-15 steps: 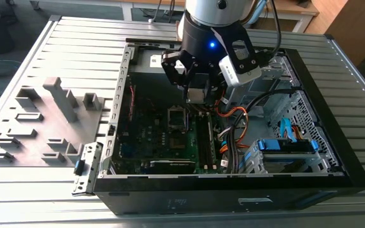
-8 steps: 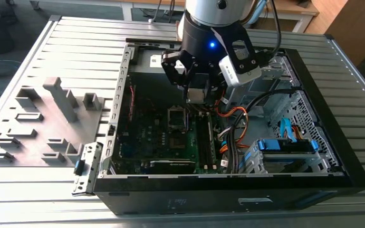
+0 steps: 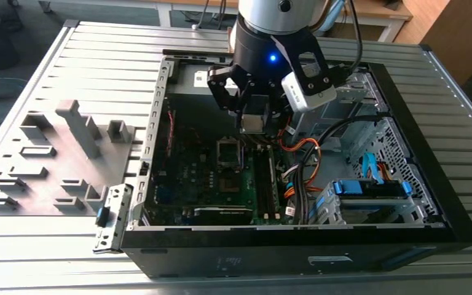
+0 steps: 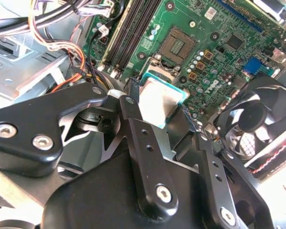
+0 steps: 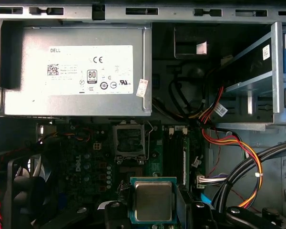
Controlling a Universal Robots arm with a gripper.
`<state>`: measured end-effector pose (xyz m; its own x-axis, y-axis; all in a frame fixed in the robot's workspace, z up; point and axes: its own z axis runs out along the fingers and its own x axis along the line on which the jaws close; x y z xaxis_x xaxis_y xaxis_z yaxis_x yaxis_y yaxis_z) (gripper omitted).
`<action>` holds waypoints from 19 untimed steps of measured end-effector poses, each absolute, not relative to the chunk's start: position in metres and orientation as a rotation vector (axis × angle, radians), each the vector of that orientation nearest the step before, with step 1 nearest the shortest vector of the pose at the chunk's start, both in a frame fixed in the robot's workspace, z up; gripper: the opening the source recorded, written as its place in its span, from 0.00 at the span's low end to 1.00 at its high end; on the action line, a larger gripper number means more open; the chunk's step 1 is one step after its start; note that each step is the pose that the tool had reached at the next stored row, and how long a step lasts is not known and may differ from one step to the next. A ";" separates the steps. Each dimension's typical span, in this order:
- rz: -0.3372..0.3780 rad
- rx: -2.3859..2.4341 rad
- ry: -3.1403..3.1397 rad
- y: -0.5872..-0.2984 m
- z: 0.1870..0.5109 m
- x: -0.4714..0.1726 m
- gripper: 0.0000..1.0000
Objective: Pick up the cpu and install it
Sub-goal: 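Place the cpu into insertion slot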
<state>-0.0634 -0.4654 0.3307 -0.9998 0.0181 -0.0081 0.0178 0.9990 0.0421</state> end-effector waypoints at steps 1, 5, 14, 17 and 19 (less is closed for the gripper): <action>0.066 0.028 3.132 -0.465 0.330 -0.065 0.47; 0.066 0.028 3.132 -0.466 0.328 -0.069 0.47; 0.066 0.028 3.132 -0.470 0.313 -0.074 0.47; 0.065 0.028 3.132 -0.470 0.308 -0.075 0.47; 0.064 0.028 3.132 -0.470 0.304 -0.076 0.47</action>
